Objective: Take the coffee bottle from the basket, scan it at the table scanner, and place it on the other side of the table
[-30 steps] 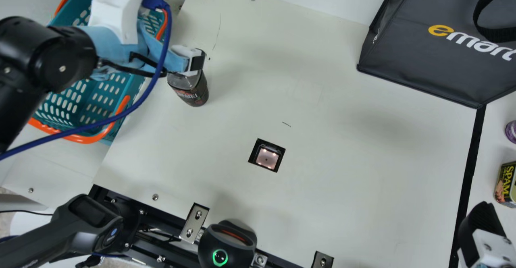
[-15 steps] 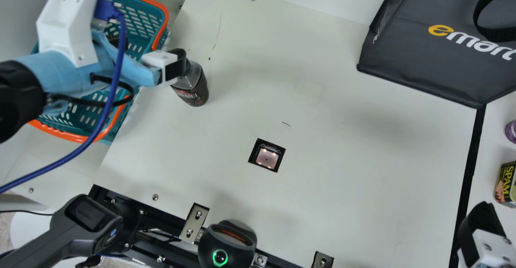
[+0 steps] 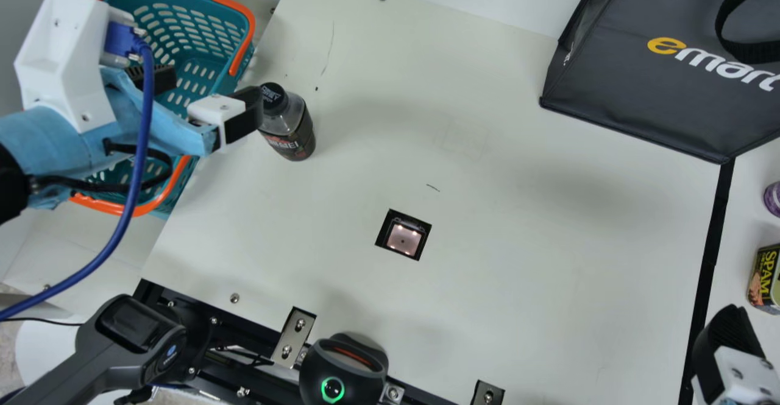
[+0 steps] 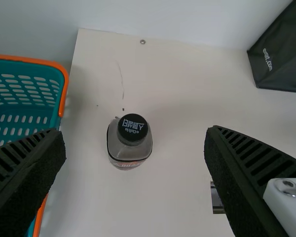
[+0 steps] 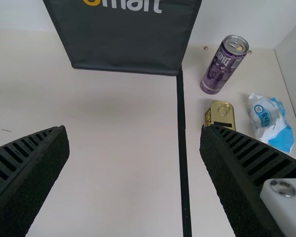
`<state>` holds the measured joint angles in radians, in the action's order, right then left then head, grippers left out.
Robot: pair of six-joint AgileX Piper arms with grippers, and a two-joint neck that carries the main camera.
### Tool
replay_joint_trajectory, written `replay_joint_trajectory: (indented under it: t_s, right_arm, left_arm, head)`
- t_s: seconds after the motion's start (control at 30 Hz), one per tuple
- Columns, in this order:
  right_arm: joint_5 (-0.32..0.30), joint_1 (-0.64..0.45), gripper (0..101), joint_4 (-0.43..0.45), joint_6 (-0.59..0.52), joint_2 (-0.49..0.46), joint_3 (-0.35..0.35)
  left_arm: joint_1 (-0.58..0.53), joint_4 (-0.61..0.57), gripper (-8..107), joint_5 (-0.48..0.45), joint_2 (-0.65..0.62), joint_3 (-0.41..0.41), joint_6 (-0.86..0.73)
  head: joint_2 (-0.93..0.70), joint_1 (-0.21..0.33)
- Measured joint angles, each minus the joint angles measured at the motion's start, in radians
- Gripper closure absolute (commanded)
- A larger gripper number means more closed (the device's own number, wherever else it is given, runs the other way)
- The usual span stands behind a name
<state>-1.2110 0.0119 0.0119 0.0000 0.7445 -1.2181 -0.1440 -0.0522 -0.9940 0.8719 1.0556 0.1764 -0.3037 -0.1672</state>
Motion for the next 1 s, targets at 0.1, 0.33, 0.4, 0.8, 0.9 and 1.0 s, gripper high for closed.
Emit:
replay_joint_trajectory:
  t_s: [0.1, 0.33, 0.4, 0.8, 0.9, 1.0]
  right_arm:
    - [0.000, 0.000, 6, 0.000, 0.000, 0.000, 0.000]
    - [0.000, 0.000, 6, 0.000, 0.000, 0.000, 0.000]
    - [0.000, 0.000, 6, 0.000, 0.000, 0.000, 0.000]
    - [0.000, 0.000, 6, 0.000, 0.000, 0.000, 0.000]
    - [0.000, 0.000, 6, 0.000, 0.000, 0.000, 0.000]
    - [0.000, 0.000, 6, 0.000, 0.000, 0.000, 0.000]
  left_arm:
    - [0.000, 0.000, 9, 0.000, 0.000, 0.000, 0.000]
    - [0.000, 0.000, 9, 0.000, 0.000, 0.000, 0.000]
    - [0.000, 0.000, 9, 0.000, 0.000, 0.000, 0.000]
    - [-0.004, -0.024, 9, -0.028, 0.048, 0.014, -0.006]
    - [-0.009, -0.026, 9, -0.020, 0.075, 0.012, -0.006]
    - [-0.019, -0.019, 9, -0.005, 0.103, -0.001, -0.007]
  head:
    - [0.058, 0.000]
    - [0.215, 0.000]
    - [0.268, 0.000]
    - [0.331, 0.000]
    - [0.331, 0.000]
    - [0.331, 0.000]
